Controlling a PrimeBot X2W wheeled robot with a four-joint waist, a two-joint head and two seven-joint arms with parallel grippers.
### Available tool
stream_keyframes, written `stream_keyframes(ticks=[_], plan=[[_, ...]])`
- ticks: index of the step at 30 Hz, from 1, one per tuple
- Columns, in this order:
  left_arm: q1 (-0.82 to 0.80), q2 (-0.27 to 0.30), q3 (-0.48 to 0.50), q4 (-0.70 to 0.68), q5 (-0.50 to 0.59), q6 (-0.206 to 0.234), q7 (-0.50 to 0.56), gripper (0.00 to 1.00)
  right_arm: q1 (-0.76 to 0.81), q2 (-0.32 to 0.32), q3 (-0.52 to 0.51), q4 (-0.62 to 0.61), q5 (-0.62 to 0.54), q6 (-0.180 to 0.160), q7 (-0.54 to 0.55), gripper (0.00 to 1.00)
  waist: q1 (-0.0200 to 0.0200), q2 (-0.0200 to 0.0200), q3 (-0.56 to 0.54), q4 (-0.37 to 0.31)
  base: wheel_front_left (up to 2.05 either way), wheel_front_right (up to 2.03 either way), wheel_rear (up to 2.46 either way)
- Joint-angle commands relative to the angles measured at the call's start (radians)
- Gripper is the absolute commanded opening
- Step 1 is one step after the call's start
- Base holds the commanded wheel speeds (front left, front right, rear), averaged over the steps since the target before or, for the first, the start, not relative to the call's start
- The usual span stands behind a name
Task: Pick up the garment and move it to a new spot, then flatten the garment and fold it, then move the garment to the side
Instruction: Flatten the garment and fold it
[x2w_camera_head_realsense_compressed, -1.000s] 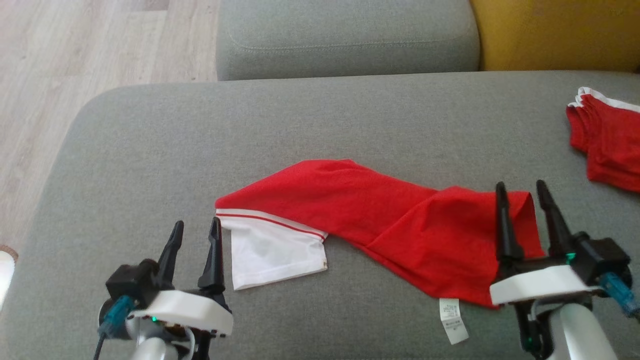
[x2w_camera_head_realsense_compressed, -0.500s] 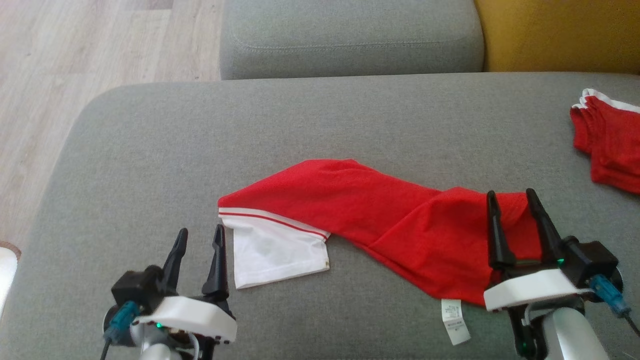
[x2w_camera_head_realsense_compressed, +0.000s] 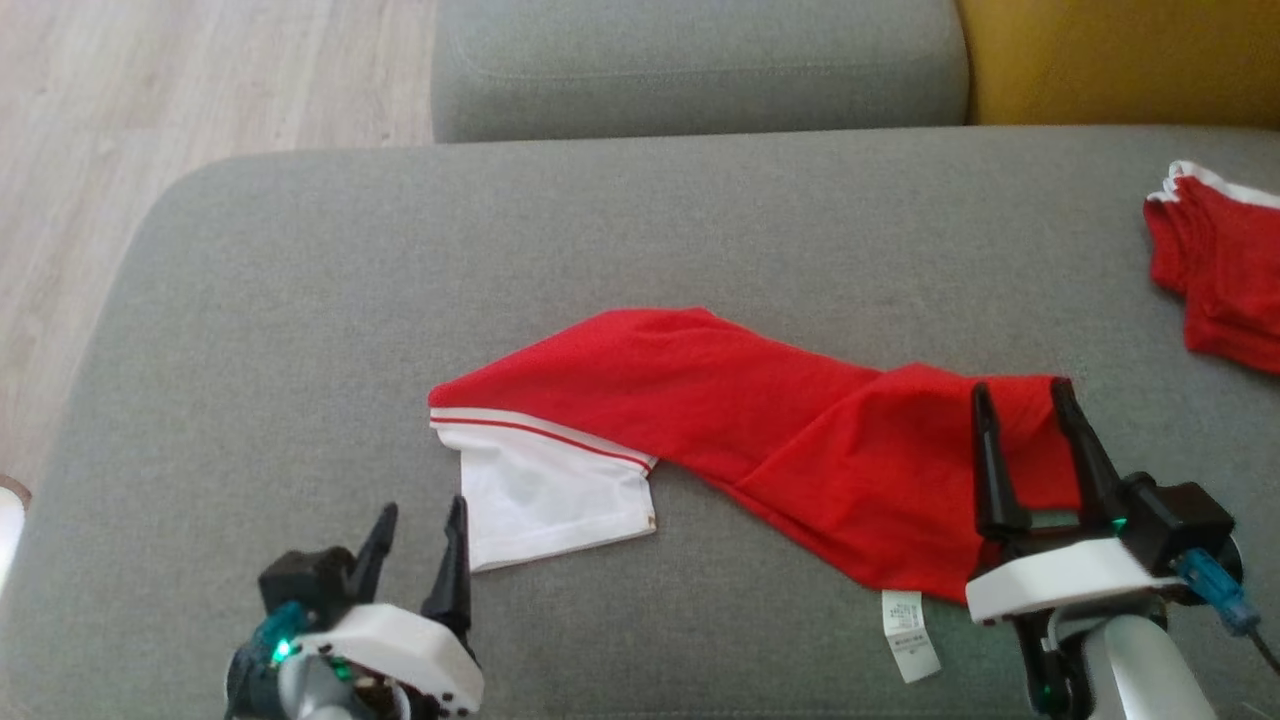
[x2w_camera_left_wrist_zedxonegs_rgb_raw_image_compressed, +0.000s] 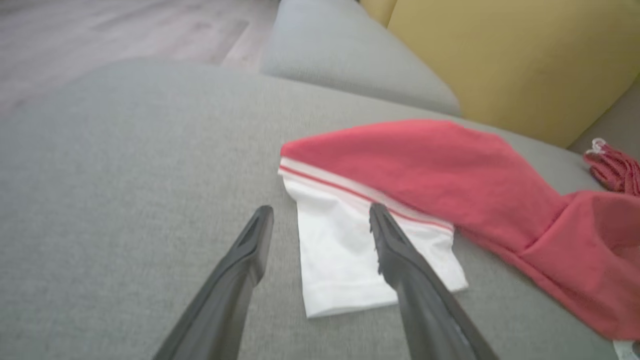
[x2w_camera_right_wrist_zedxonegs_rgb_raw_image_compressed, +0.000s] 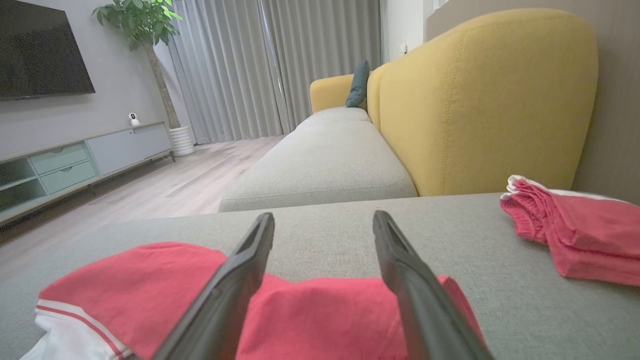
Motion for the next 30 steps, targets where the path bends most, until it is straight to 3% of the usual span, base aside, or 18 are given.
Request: stream_keyframes(ticks=[1, 8, 25, 27, 28, 30], plan=[[-0.036, 0.000, 0.019, -0.012, -0.007, 0.007, 0.021, 1.00, -0.034, -0.008, 0.029, -0.029, 0.005, 0.007, -0.011, 1.00, 0.0000, 0.0000, 0.015, -0.005, 0.00, 0.00, 0.00], [-0.072, -0.005, 0.009, 0.087, -0.056, 0.024, 0.126, 1.00, -0.058, -0.008, 0.029, -0.032, 0.008, 0.007, -0.011, 1.00, 0.0000, 0.0000, 0.065, -0.039, 0.00, 0.00, 0.00], [-0.119, -0.002, 0.000, 0.185, -0.094, 0.074, 0.216, 0.99, -0.069, -0.008, 0.010, -0.040, 0.000, 0.007, -0.011, 1.00, 0.0000, 0.0000, 0.120, -0.108, 0.00, 0.00, 0.00], [-0.117, 0.002, -0.002, 0.184, -0.092, 0.081, 0.230, 0.47, -0.063, -0.008, 0.006, -0.040, -0.003, 0.007, -0.011, 1.00, 0.0000, 0.0000, 0.122, -0.109, 0.00, 0.00, 0.00], [-0.116, 0.004, -0.004, 0.181, -0.092, 0.082, 0.234, 0.36, -0.059, -0.008, 0.005, -0.040, -0.005, 0.007, -0.011, 1.00, 0.0000, 0.0000, 0.123, -0.109, 0.00, 0.00, 0.00], [-0.111, 0.005, -0.008, 0.169, -0.094, 0.080, 0.241, 0.00, -0.048, -0.008, 0.003, -0.036, -0.010, 0.007, -0.011, 1.00, 0.0000, 0.0000, 0.122, -0.107, 0.00, 0.00, 0.00]])
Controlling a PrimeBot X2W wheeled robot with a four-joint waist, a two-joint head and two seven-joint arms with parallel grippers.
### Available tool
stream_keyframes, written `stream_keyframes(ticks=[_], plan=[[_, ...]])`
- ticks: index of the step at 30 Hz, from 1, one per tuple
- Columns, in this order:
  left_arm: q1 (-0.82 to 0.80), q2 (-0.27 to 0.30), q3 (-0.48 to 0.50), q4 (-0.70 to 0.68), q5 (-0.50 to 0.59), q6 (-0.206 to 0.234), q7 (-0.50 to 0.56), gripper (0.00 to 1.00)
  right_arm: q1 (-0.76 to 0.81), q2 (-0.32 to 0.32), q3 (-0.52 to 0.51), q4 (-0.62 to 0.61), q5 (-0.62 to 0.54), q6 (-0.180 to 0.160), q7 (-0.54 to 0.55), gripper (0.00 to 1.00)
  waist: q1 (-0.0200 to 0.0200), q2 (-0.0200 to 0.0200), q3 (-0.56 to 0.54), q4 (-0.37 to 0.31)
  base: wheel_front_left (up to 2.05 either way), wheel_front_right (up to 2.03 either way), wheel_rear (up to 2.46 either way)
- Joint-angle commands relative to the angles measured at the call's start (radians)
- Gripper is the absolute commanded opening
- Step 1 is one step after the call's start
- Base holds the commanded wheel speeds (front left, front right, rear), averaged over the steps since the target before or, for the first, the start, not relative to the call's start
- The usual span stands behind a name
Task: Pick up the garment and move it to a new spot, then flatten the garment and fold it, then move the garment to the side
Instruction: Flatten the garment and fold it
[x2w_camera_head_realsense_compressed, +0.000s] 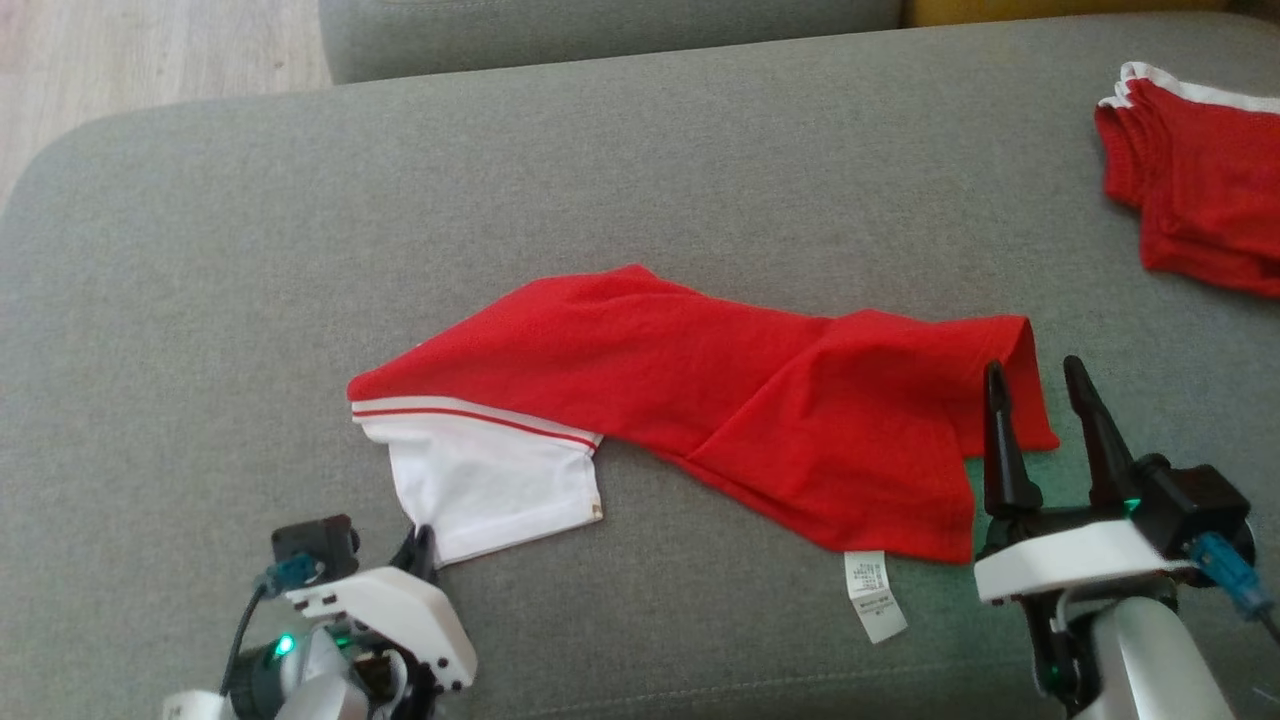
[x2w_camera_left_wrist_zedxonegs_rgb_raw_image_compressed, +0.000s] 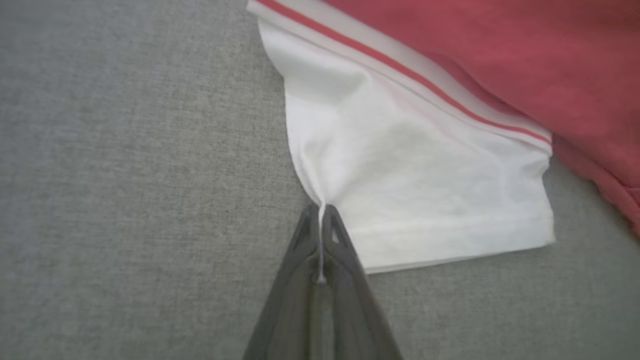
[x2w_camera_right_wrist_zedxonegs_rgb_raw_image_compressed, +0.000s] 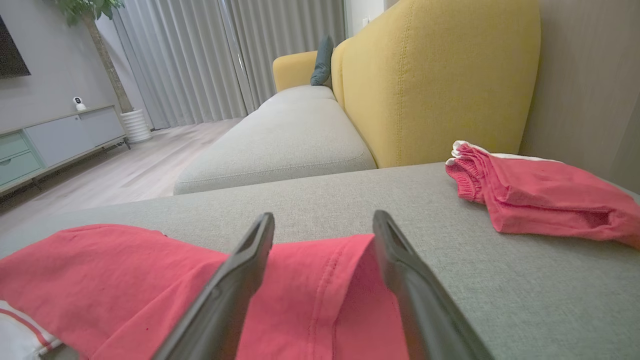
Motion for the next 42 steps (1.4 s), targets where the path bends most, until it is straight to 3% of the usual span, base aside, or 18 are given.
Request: stream_keyframes(ticks=[1, 6, 18, 24, 37, 38, 39, 40, 42], plan=[[-0.010, 0.001, 0.016, -0.014, -0.006, -0.002, 0.011, 0.00, -0.012, -0.007, 0.019, -0.030, -0.009, 0.007, -0.011, 1.00, 0.0000, 0.0000, -0.001, 0.002, 0.00, 0.00, 0.00], [0.005, 0.011, 0.024, -0.087, -0.012, -0.006, -0.019, 0.00, 0.052, -0.007, 0.028, -0.011, -0.024, 0.007, -0.011, 1.00, 0.0000, 0.0000, -0.009, 0.014, 0.00, 0.00, 0.00], [0.077, 0.049, 0.068, -0.295, -0.022, 0.033, -0.053, 0.00, 0.226, -0.007, 0.083, 0.030, -0.013, 0.007, 0.025, 1.00, 0.0000, 0.0000, -0.023, 0.021, 0.00, 0.00, 0.00], [0.097, 0.051, 0.065, -0.332, -0.024, 0.042, -0.053, 0.00, 0.172, -0.007, 0.052, 0.093, 0.005, 0.007, 0.022, 1.00, 0.0000, 0.0000, -0.030, 0.024, 0.00, 0.00, 0.00], [0.103, 0.052, 0.048, -0.347, -0.024, 0.046, -0.055, 0.00, 0.038, -0.007, 0.084, 0.405, 0.033, 0.007, 0.000, 1.00, 0.0000, 0.0000, -0.036, 0.061, 0.00, 0.00, 0.00], [0.104, 0.053, 0.049, -0.348, -0.025, 0.047, -0.056, 0.00, 0.031, -0.007, 0.092, 0.419, 0.035, 0.007, -0.001, 0.86, 0.0000, 0.0000, -0.036, 0.061, 0.00, 0.00, 0.00], [0.104, 0.053, 0.050, -0.350, -0.026, 0.048, -0.059, 0.00, 0.024, -0.007, 0.101, 0.431, 0.039, 0.007, -0.002, 0.57, 0.0000, 0.0000, -0.036, 0.060, 0.00, 0.00, 0.00], [0.104, 0.053, 0.050, -0.350, -0.026, 0.048, -0.059, 0.00, 0.024, -0.007, 0.101, 0.431, 0.039, 0.007, -0.002, 0.57, 0.0000, 0.0000, -0.036, 0.060, 0.00, 0.00, 0.00], [0.104, 0.053, 0.052, -0.351, -0.029, 0.048, -0.065, 0.00, 0.011, -0.007, 0.115, 0.450, 0.049, 0.007, -0.004, 0.24, 0.0000, 0.0000, -0.035, 0.058, 0.00, 0.00, 0.00]])
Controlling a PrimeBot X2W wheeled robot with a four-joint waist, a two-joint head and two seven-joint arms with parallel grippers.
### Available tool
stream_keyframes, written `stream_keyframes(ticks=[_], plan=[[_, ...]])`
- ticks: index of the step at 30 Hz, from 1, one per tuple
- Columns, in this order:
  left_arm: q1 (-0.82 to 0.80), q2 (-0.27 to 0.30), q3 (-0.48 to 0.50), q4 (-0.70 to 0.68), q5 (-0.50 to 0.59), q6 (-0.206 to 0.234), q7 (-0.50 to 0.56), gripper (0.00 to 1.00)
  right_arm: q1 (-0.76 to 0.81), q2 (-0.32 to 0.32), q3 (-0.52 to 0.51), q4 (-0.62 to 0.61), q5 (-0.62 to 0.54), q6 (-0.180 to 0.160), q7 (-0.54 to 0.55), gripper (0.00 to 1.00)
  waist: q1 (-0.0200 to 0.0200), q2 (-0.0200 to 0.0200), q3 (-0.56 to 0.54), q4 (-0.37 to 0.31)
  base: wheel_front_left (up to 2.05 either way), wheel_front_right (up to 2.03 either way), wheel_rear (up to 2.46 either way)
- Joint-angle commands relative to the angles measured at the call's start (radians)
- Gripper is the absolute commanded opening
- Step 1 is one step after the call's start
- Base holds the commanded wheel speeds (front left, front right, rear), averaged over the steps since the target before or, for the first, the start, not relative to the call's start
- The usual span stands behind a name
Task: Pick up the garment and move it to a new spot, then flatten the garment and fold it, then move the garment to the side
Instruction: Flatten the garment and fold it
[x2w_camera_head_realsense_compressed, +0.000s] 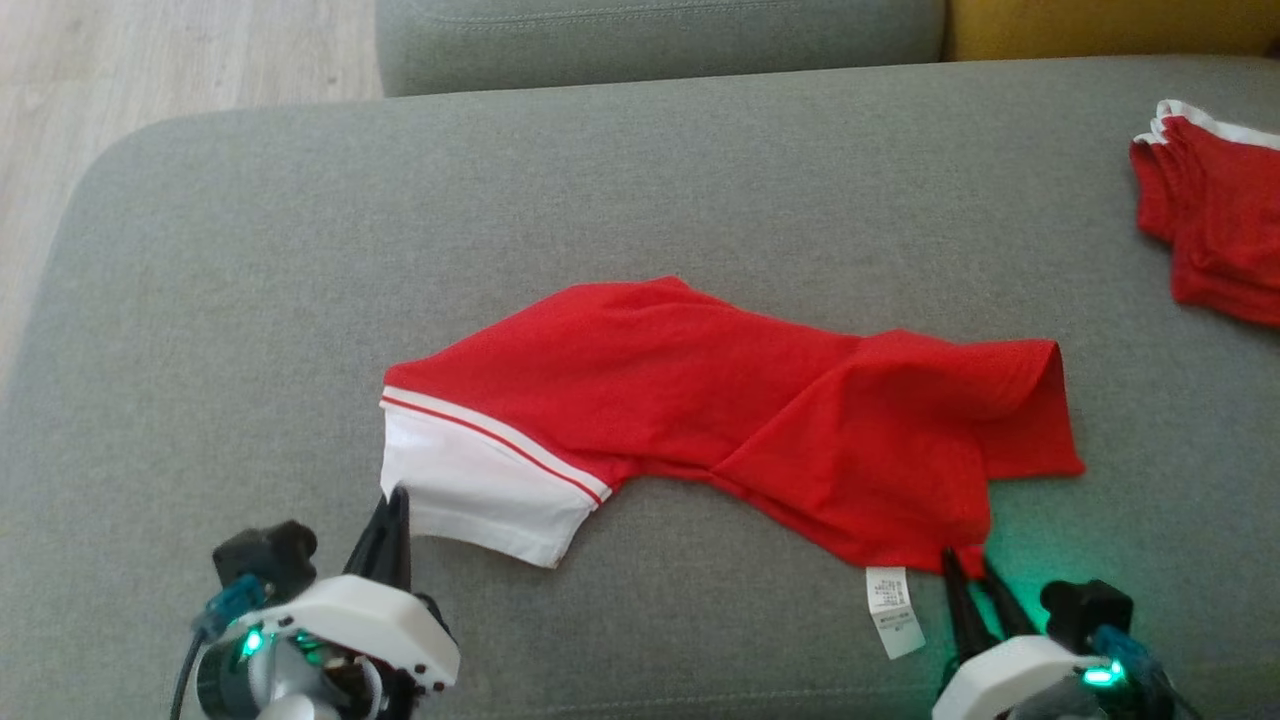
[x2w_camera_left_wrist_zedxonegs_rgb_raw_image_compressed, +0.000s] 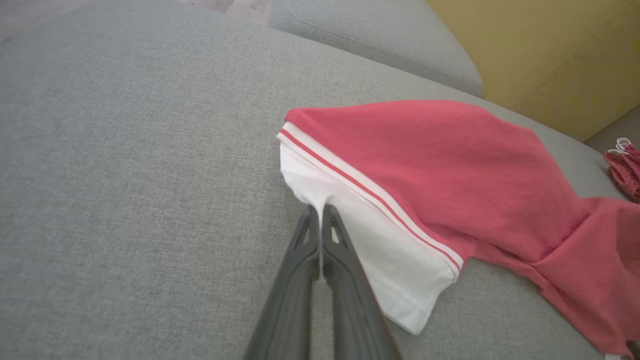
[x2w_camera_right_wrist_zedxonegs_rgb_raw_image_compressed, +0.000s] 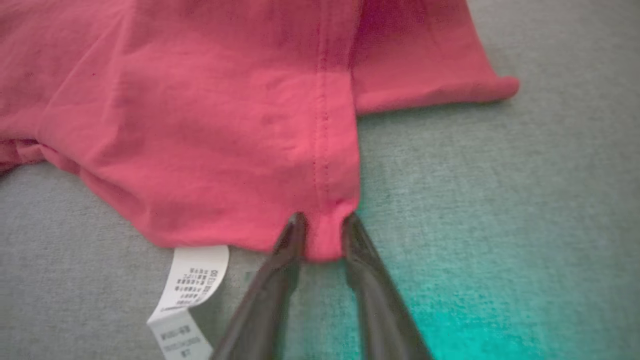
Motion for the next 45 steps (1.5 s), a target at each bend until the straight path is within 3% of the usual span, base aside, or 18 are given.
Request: stream_keyframes(ticks=[1, 7, 11, 20, 25, 27, 34, 39, 45], plan=[[-0.020, 0.012, 0.034, -0.037, -0.007, 0.003, -0.015, 0.00, -0.023, -0.004, 0.041, 0.012, 0.006, 0.007, 0.001, 0.00, 0.0000, 0.0000, -0.001, -0.003, 0.00, 0.00, 0.00], [-0.031, 0.012, 0.045, -0.049, -0.016, -0.003, -0.048, 0.00, -0.061, -0.004, 0.060, 0.023, 0.034, 0.007, -0.002, 0.00, 0.0000, 0.0000, -0.009, -0.017, 0.00, 0.00, 0.00], [-0.051, 0.014, 0.058, -0.077, -0.020, -0.015, -0.092, 0.00, -0.091, -0.004, 0.056, -0.064, 0.056, 0.007, -0.004, 0.00, 0.0000, 0.0000, -0.027, -0.029, 0.00, 0.00, 0.00], [-0.149, 0.064, 0.088, -0.265, -0.003, -0.033, -0.117, 0.00, -0.120, -0.004, -0.002, -0.479, 0.037, 0.007, -0.005, 0.00, 0.0000, 0.0000, -0.091, -0.044, 0.00, 0.00, 0.00], [-0.233, 0.109, 0.103, -0.440, 0.027, -0.028, -0.081, 0.00, -0.129, -0.004, -0.028, -0.691, 0.007, 0.007, -0.005, 0.00, 0.0000, 0.0000, -0.111, -0.040, 0.00, 0.00, 0.00], [-0.306, 0.144, 0.115, -0.575, 0.055, -0.025, -0.046, 0.00, -0.138, -0.004, -0.053, -0.853, -0.007, 0.007, 0.011, 0.00, 0.0000, 0.0000, -0.117, -0.037, 0.00, 0.00, 0.00], [-0.459, 0.212, 0.131, -0.747, 0.107, -0.036, 0.030, 0.00, -0.157, -0.004, -0.108, -1.121, -0.070, 0.007, 0.097, 0.00, 0.0000, 0.0000, -0.102, -0.032, 0.00, 0.00, 0.00], [-0.581, 0.240, 0.118, -0.751, 0.116, -0.056, 0.094, 0.00, -0.185, -0.004, -0.090, -1.196, -0.102, 0.007, 0.168, 0.00, 0.0000, 0.0000, -0.053, -0.024, 0.00, 0.00, 0.00], [-0.728, 0.250, 0.097, -0.600, 0.100, -0.095, 0.127, 0.00, -0.295, -0.009, -0.066, -1.120, -0.088, 0.007, 0.200, 0.00, 0.0000, 0.0000, 0.037, -0.018, 0.00, 0.00, 0.00]])
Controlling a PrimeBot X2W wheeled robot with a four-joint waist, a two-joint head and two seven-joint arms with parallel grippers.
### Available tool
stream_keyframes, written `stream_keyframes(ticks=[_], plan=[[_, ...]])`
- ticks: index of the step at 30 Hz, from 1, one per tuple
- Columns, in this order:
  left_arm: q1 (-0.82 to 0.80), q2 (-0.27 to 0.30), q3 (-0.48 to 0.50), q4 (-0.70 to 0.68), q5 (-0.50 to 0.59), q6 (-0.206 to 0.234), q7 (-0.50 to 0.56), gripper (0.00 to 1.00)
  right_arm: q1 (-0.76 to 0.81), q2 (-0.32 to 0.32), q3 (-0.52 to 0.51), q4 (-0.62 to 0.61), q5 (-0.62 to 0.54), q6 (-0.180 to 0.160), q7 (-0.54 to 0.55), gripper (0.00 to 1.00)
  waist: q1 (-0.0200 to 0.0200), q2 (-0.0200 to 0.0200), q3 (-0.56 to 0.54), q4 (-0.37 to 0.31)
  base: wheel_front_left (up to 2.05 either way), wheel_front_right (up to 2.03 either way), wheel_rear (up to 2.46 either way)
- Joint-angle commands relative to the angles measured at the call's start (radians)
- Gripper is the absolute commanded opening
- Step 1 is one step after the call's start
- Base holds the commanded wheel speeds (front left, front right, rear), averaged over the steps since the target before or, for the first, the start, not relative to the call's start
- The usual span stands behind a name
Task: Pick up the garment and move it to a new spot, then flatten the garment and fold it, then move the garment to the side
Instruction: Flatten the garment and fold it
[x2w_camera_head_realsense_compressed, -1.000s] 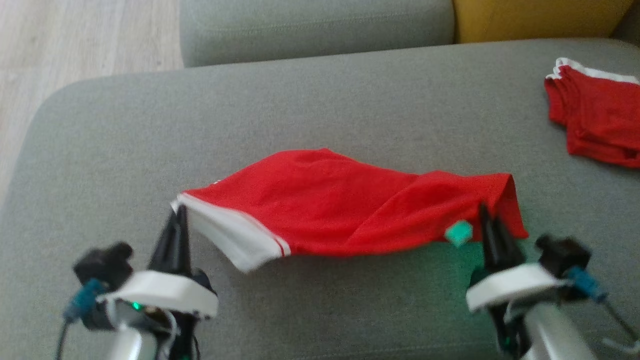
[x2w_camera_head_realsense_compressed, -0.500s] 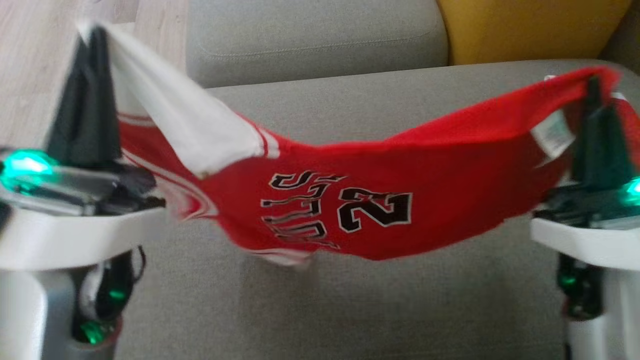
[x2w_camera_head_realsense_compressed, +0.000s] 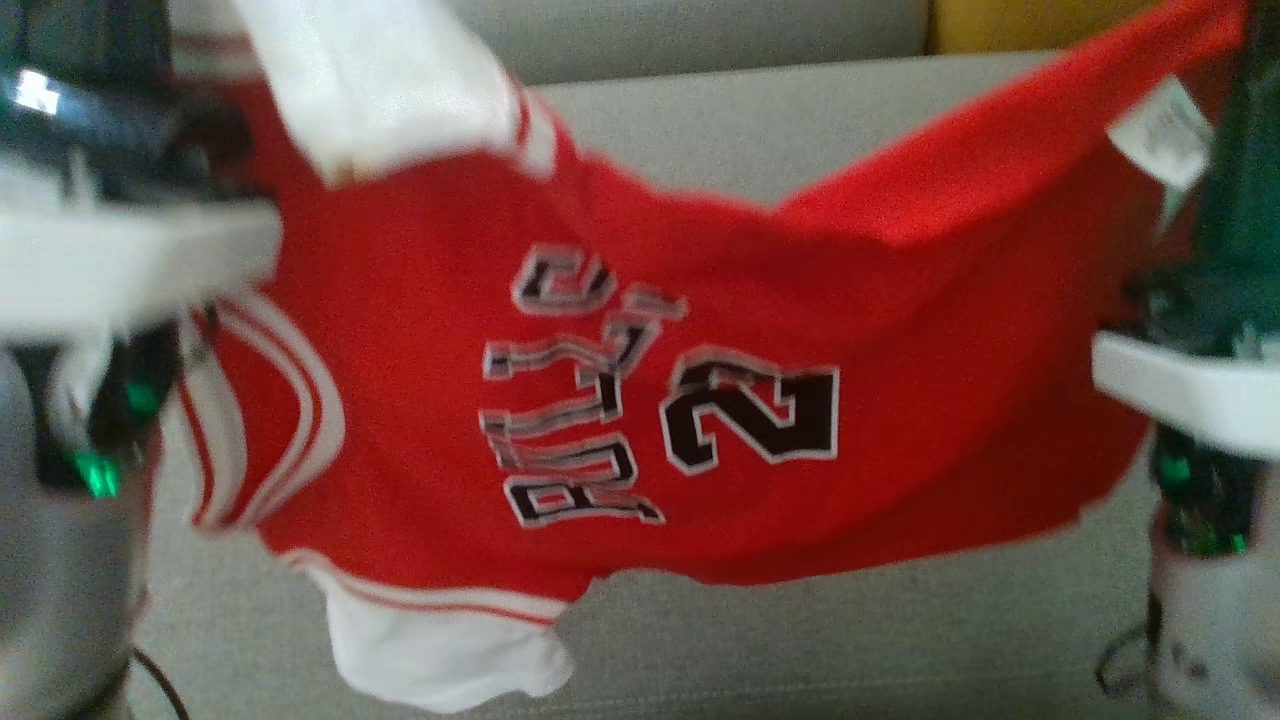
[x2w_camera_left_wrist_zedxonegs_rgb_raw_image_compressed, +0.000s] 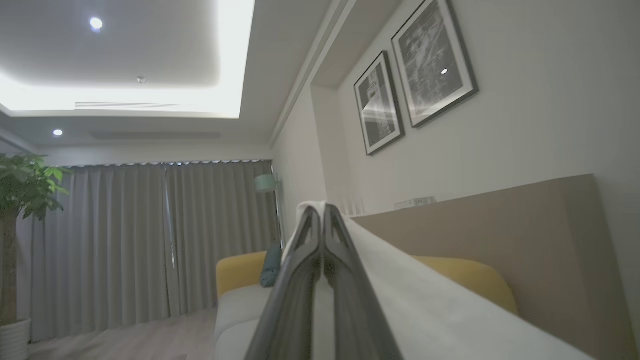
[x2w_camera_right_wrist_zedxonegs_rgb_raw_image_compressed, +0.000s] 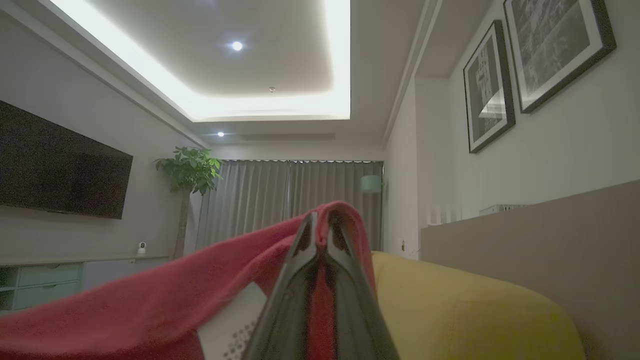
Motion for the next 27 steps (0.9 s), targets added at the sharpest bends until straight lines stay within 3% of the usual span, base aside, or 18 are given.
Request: stream_keyframes(ticks=[1, 9, 17, 21, 27], plan=[[-0.102, 0.049, 0.041, 0.028, 0.003, -0.008, 0.011, 0.00, -0.099, -0.009, 0.033, 0.006, 0.015, 0.007, 0.007, 0.00, 0.0000, 0.0000, 0.068, 0.003, 0.00, 0.00, 0.00], [-0.495, 0.047, 0.014, 0.445, 0.044, -0.066, -0.027, 0.00, -0.553, -0.022, 0.065, 0.440, 0.022, 0.007, -0.039, 0.00, 0.0000, 0.0000, 0.237, -0.003, 0.00, 0.00, 0.00], [-0.813, -0.037, -0.047, 0.848, 0.124, -0.064, -0.198, 0.00, -0.971, -0.011, -0.026, 0.930, -0.123, 0.007, -0.164, 0.00, 0.0000, 0.0000, 0.313, 0.036, 0.00, 0.00, 0.00], [-0.833, -0.109, -0.067, 0.947, 0.104, -0.080, -0.299, 0.00, -1.046, -0.006, -0.076, 1.082, -0.208, 0.007, -0.188, 0.00, 0.0000, 0.0000, 0.378, 0.082, 0.00, 0.00, 0.00], [-0.659, -0.174, -0.082, 1.011, 0.057, -0.120, -0.368, 0.00, -0.963, -0.004, -0.114, 1.228, -0.253, 0.007, -0.197, 0.00, 0.0000, 0.0000, 0.434, 0.131, 0.00, 0.00, 0.00]])
